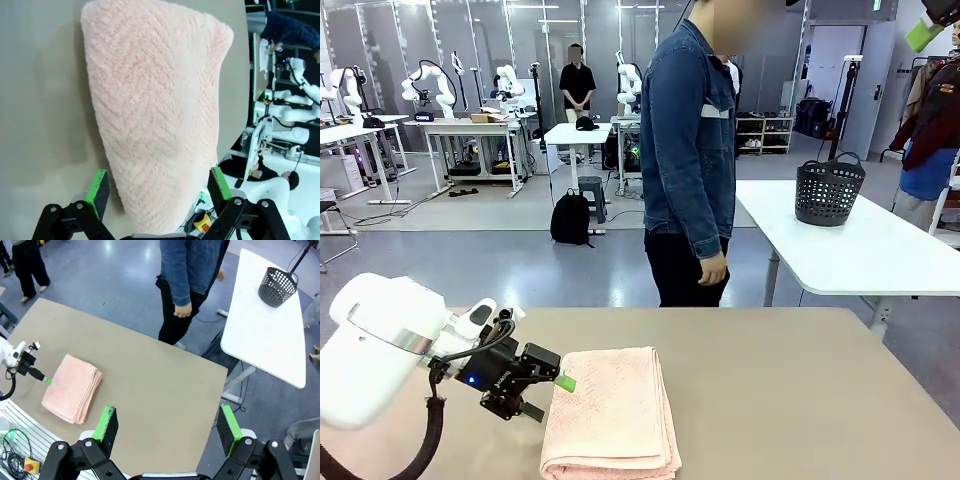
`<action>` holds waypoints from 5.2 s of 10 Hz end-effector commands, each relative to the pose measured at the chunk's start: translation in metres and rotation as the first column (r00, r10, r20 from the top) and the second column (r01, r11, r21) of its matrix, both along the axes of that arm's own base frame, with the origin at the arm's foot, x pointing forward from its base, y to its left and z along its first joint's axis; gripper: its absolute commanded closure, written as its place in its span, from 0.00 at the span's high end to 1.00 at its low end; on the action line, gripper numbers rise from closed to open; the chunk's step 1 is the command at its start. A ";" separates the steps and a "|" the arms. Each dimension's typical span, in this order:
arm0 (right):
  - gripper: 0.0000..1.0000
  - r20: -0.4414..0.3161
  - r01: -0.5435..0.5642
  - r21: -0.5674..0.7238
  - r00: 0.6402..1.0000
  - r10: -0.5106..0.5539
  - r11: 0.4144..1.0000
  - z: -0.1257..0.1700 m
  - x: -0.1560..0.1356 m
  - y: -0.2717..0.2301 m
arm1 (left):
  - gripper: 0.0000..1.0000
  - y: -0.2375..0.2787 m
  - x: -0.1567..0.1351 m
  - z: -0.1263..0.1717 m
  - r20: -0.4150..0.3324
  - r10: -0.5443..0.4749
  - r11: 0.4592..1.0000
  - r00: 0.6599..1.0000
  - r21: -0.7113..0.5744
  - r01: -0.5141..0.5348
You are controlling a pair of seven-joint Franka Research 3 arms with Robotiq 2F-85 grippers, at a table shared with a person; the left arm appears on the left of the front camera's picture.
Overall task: Fold the towel.
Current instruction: Pick up the 100 cm Hotel Towel and place it on the left side of the table.
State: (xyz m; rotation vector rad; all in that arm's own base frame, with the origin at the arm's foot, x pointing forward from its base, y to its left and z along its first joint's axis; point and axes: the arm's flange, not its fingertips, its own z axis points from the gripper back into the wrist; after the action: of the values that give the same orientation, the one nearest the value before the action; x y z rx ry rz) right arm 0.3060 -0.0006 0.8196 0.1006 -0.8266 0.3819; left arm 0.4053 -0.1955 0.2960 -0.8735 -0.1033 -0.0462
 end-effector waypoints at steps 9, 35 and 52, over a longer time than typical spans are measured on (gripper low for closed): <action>1.00 -0.004 0.000 0.003 1.000 0.000 1.000 0.001 0.001 0.000 | 0.14 -0.027 0.015 -0.041 0.025 0.059 0.995 0.998 -0.080 -0.056; 1.00 -0.004 0.000 0.003 1.000 0.000 1.000 0.001 0.001 0.000 | 0.00 0.346 0.040 0.057 0.000 0.004 0.979 1.000 0.203 -0.004; 1.00 -0.004 0.000 0.003 1.000 0.000 1.000 0.001 0.001 0.000 | 1.00 0.339 0.012 0.123 0.049 0.109 0.940 0.993 0.321 -0.118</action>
State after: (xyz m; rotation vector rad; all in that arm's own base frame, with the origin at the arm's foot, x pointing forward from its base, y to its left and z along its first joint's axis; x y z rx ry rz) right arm 0.3060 -0.0010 0.8202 0.1009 -0.8272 0.3814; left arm 0.4112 0.1413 0.4219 -0.5206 -0.1545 0.0423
